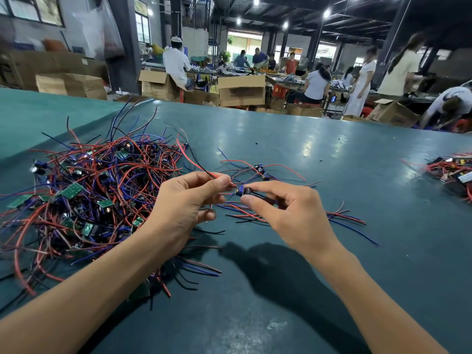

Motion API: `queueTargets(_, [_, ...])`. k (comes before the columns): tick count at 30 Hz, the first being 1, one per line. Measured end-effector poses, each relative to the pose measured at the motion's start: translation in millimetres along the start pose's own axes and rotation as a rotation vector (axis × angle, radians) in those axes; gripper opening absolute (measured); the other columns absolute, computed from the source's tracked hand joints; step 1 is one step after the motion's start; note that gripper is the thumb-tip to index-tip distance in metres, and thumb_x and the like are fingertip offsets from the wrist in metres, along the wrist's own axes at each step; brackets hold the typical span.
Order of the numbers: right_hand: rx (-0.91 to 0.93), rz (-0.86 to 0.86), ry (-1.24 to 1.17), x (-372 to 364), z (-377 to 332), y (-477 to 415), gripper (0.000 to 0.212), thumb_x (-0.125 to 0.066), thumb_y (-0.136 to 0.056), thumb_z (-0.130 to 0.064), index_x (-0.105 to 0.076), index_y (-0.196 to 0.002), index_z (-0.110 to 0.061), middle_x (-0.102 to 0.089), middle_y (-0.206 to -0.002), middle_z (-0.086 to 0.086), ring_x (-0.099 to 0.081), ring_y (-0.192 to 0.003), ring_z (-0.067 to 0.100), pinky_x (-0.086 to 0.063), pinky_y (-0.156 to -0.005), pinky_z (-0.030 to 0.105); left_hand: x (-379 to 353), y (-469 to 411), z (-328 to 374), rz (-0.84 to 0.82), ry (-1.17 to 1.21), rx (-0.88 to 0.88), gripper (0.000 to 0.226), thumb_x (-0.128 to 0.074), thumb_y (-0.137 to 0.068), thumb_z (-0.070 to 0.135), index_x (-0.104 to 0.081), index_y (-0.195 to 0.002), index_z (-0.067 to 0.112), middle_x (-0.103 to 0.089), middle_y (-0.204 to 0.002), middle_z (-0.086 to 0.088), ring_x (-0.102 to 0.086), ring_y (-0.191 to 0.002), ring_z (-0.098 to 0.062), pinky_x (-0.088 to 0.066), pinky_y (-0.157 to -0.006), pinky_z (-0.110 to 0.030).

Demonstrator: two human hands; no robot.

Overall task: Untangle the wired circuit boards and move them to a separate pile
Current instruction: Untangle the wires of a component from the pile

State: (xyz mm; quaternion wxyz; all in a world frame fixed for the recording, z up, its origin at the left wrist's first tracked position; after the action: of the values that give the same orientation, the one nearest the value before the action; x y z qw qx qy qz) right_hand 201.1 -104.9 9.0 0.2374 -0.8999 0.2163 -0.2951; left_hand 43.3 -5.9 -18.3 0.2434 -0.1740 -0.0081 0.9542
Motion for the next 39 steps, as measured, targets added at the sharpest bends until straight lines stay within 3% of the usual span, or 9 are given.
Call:
queueTargets(6, [0.079,-0.005,0.119,32,4,-8,0.013,-0.081,-0.084,-0.027,-0.079,-0.096,-0.031,-0.047,-0.056,-0.012,-0.036,-0.052,0.008,-0.029,-0.054,0.015,10,-5,-2,0.102,0.128,0.054,0.014,-0.081,-0.075,0.02,-0.073,-0.084,0.013,-0.075,-0.082,-0.005,-0.061,-0.057,-0.002,-0.045,-0.043,-0.015])
queueTargets(10, [0.022,-0.096,0.091,59,18,-27,0.015,-0.08,-0.083,-0.015,-0.076,-0.092,-0.027,-0.051,-0.058,-0.003,-0.043,-0.053,0.013,-0.038,-0.058,0.023,13,-8,-3,0.104,0.108,0.069,0.01,-0.078,-0.081,0.012,-0.07,-0.086,0.007,-0.074,-0.079,-0.008,-0.06,-0.055,-0.002,-0.04,-0.04,-0.014])
queueTargets(13, [-0.036,-0.17,0.132,72,37,-32,0.01,-0.08,-0.083,-0.01,-0.077,-0.087,-0.018,-0.066,-0.064,0.011,-0.059,-0.056,0.017,-0.049,-0.065,0.033,15,-10,-9,0.07,0.003,0.094,0.014,-0.078,-0.081,0.011,-0.068,-0.088,0.004,-0.074,-0.079,-0.01,-0.058,-0.054,-0.003,-0.033,-0.038,-0.013])
queueTargets(16, [-0.113,-0.165,0.127,85,61,-23,0.011,-0.079,-0.083,-0.007,-0.077,-0.082,-0.017,-0.067,-0.067,0.016,-0.059,-0.056,0.016,-0.049,-0.065,0.033,15,-12,-21,0.035,-0.179,0.131,0.015,-0.078,-0.083,0.012,-0.07,-0.09,0.002,-0.074,-0.08,-0.01,-0.059,-0.057,-0.005,-0.034,-0.04,-0.014])
queueTargets(20, [-0.223,-0.224,0.207,92,85,-15,0.01,-0.079,-0.085,-0.017,-0.077,-0.077,-0.022,-0.071,-0.068,0.002,-0.053,-0.059,0.012,-0.045,-0.065,0.028,14,-15,-26,0.011,-0.375,0.108,0.014,-0.079,-0.084,0.014,-0.074,-0.079,0.002,-0.072,-0.077,-0.014,-0.054,-0.059,-0.012,-0.034,-0.041,-0.018])
queueTargets(24, [-0.257,-0.252,0.297,96,89,-12,0.013,-0.08,-0.084,-0.023,-0.076,-0.072,-0.027,-0.06,-0.053,-0.019,-0.035,-0.047,0.006,-0.031,-0.049,0.013,11,-18,-27,0.007,-0.532,0.115,0.02,-0.083,-0.081,0.016,-0.075,-0.066,0.006,-0.068,-0.067,-0.014,-0.047,-0.063,-0.024,-0.033,-0.04,-0.02])
queueTargets(31, [-0.418,-0.26,0.184,113,95,-3,0.011,-0.085,-0.076,-0.007,-0.078,-0.077,-0.016,-0.073,-0.072,0.008,-0.059,-0.064,0.01,-0.047,-0.065,0.014,4,-19,-28,-0.046,-0.809,0.103,0.016,-0.08,-0.077,0.03,-0.077,-0.069,0.017,-0.072,-0.07,-0.015,-0.044,-0.049,-0.02,-0.033,-0.043,-0.021])
queueTargets(35, [-0.494,-0.322,0.199,122,99,3,0.011,-0.089,-0.07,-0.013,-0.079,-0.074,-0.015,-0.067,-0.073,0.02,-0.054,-0.066,0.017,-0.041,-0.067,0.026,0,-20,-27,-0.082,-0.901,0.098,0.021,-0.082,-0.079,0.033,-0.077,-0.067,0.018,-0.064,-0.053,0.001,-0.039,-0.037,-0.017,-0.031,-0.036,-0.017])
queueTargets(39, [-0.541,-0.388,0.255,116,102,8,0.011,-0.089,-0.071,-0.019,-0.079,-0.072,-0.016,-0.068,-0.068,0.016,-0.05,-0.064,0.019,-0.034,-0.07,0.032,-2,-21,-26,-0.094,-1.027,0.045,0.021,-0.08,-0.079,0.037,-0.077,-0.067,0.02,-0.071,-0.061,0.006,-0.053,-0.044,-0.008,-0.035,-0.037,-0.015])
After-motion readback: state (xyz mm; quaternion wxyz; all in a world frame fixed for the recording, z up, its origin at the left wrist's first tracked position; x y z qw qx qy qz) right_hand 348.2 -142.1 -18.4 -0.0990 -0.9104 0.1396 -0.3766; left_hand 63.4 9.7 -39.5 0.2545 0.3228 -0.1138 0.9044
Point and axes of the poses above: each hand's wrist, its own y-axis away from the middle knuckle, its own x-axis out of the back of the hand, z = x × y, the point moved 6 cm from there along -y, towards the middle knuckle
